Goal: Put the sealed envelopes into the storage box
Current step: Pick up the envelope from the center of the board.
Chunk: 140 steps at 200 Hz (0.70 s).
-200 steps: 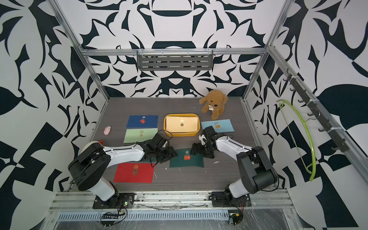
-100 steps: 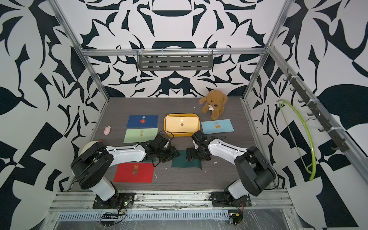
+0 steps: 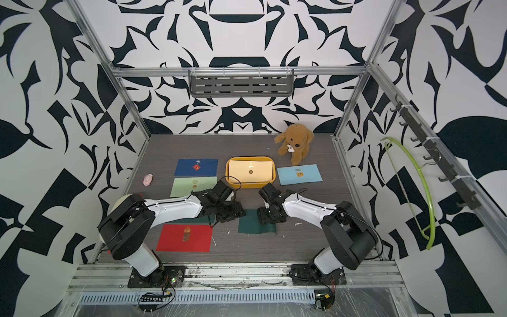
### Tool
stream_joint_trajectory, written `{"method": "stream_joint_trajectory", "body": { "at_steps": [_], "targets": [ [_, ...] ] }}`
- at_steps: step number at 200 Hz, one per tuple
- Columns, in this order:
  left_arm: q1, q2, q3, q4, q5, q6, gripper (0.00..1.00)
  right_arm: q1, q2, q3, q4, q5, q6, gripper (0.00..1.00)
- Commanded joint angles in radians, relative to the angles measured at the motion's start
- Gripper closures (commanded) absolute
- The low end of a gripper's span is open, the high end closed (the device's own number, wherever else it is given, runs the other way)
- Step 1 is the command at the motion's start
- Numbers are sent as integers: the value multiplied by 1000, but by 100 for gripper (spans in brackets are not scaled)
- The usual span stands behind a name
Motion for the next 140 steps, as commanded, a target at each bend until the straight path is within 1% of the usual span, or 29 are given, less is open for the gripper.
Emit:
{"method": "stream_joint_trajectory", "body": {
  "at_steps": [1,15,32,48,68,106,140],
  "targets": [
    [22,36,146,-145,94,280,38,-7,7,-30,-72,-4,-56,27],
    [45,84,229,-183,183,426,40,-8,6,-28,-64,-20,-70,27],
    [72,154,309,-245,273,567,43,-8,5,-19,-66,-47,-94,27],
    [100,203,335,-258,339,652,45,-7,2,-14,-64,-62,-115,27],
    [119,239,353,-247,408,711,46,-7,0,-7,-63,-84,-141,27],
    [121,308,409,-277,479,811,46,-8,-5,5,-59,-127,-194,27],
    [120,330,392,-260,503,872,46,-7,4,40,-82,-160,-249,28]
  ]
}}
